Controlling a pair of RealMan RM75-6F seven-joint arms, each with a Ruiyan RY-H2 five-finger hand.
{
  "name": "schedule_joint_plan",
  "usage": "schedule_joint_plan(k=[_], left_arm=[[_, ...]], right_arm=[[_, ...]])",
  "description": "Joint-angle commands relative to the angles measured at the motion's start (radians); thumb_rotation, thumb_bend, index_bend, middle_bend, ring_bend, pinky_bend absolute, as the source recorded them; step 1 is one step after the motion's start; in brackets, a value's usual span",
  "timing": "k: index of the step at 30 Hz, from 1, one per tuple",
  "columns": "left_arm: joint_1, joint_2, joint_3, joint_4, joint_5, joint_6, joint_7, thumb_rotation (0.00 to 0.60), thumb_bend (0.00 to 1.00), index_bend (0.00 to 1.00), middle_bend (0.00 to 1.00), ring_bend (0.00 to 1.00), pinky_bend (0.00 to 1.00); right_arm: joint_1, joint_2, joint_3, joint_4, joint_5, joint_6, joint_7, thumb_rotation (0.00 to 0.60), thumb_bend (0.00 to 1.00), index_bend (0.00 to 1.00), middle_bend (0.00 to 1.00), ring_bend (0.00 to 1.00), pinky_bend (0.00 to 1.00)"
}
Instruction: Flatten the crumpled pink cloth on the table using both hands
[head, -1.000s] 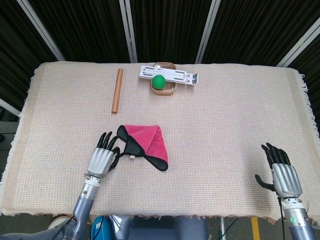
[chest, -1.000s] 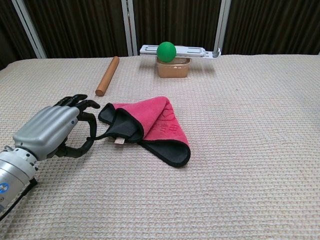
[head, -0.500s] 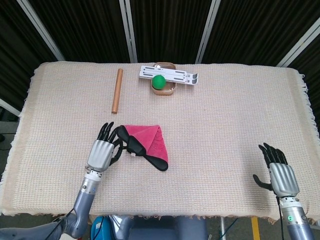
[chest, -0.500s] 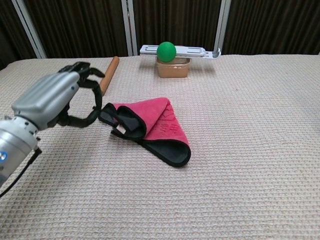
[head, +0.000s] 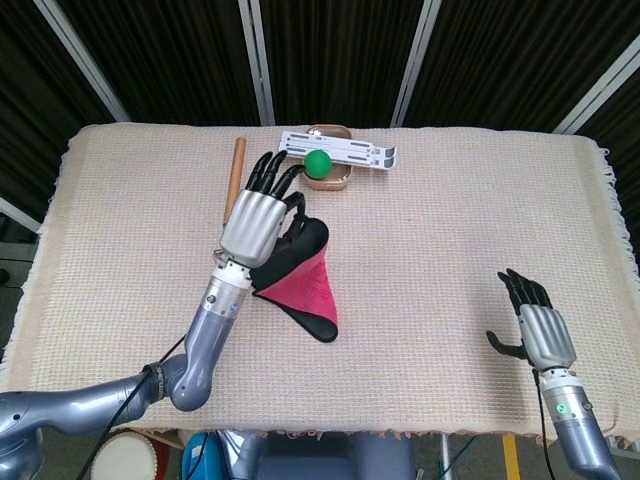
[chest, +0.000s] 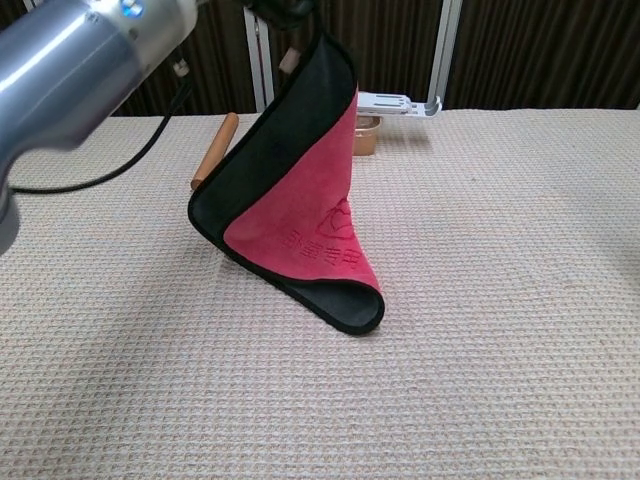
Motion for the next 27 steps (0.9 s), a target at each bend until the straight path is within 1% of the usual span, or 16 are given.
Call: schedule_joint_plan(k=[1,4,6,13,19,22,27], left_arm=[[-0.121,-0.004,-0.085,0.033,-0.082,-0.067,0.062,0.600,0.50,0.59,0.17,0.00,0.00],[-0.189,-0.020,-0.116,0.074,-0.122,-0.092,0.070,0.600,0.50,0.59,0.17,0.00,0.00],[-0.239,-0.032,-0.127,0.109,-0.148,-0.103,0.075,0.600,0.50,0.59,0.18,0.00,0.00],[-0.364,-0.055,-0.142,0.209,-0.178,-0.121,0.068,0.600,0.50,0.59,0.18,0.00,0.00],[-0.467,-0.060,-0.163,0.298,-0.211,-0.129,0.082,0.600,0.50,0.59,0.18,0.00,0.00],[-0.479,-0.035,-0.153,0.307,-0.202,-0.117,0.094,0.600,0.50,0.59,0.18,0.00,0.00],[-0.428,0.052,-0.124,0.254,-0.191,-0.084,0.110,0.600,0.50,0.60,0.19,0.00,0.00]], right_arm=[[0.030,0.013,0.026,-0.028,0.028,-0.033,0.008,0.600,0.30,0.00,0.00,0.00,0.00],[0.058,0.020,0.052,-0.050,0.056,-0.061,0.008,0.600,0.30,0.00,0.00,0.00,0.00],[0.080,0.025,0.070,-0.069,0.079,-0.082,0.000,0.600,0.30,0.00,0.00,0.00,0.00],[0.129,0.036,0.106,-0.125,0.138,-0.123,-0.022,0.600,0.30,0.00,0.00,0.00,0.00],[0.156,0.041,0.121,-0.153,0.182,-0.147,-0.023,0.600,0.30,0.00,0.00,0.00,0.00],[0.159,0.043,0.119,-0.150,0.192,-0.151,-0.016,0.600,0.30,0.00,0.00,0.00,0.00],[0.158,0.047,0.118,-0.127,0.200,-0.161,0.021,0.600,0.30,0.00,0.00,0.00,0.00]])
